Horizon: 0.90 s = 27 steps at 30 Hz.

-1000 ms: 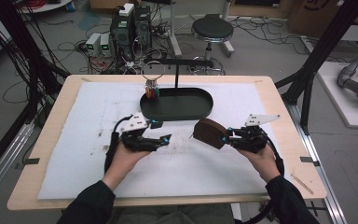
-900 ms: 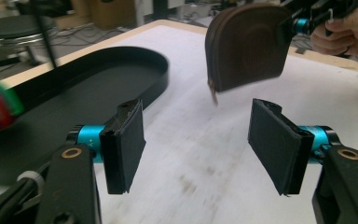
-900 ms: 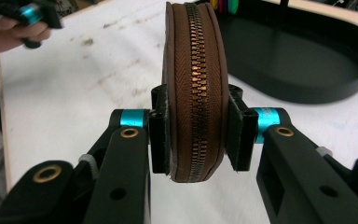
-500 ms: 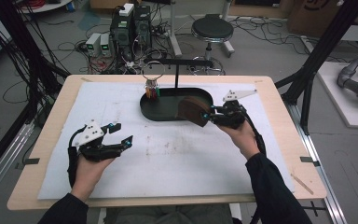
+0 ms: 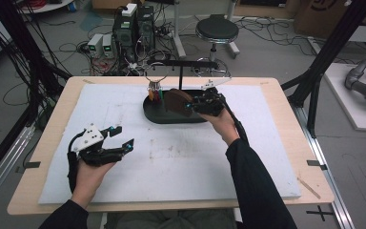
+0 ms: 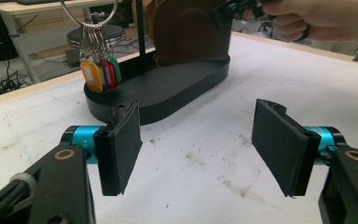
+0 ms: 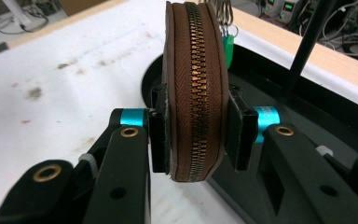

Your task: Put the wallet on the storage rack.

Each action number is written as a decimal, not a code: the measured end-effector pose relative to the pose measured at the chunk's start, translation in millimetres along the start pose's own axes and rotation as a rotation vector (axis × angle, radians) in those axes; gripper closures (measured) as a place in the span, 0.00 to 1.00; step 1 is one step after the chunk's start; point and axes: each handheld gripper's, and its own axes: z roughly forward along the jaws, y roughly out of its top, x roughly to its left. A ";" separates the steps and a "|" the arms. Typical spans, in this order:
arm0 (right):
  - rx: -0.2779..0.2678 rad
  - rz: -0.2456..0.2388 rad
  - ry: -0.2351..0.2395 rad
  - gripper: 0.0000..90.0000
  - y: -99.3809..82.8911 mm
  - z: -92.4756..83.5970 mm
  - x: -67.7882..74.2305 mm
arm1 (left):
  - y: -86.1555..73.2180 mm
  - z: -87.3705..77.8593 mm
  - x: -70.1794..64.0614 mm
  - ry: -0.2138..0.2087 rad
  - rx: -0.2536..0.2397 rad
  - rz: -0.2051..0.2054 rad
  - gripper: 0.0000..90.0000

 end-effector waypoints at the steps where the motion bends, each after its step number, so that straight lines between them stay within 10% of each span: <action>1: 0.000 0.000 0.000 0.75 0.0 0.0 0.0 | -0.3 0.5 0.1 0.000 -0.001 0.000 0.36; 27: 0.036 0.065 -0.069 0.75 -13.8 30.5 -26.8 | -2.8 4.3 -1.9 -0.014 -0.001 0.000 0.35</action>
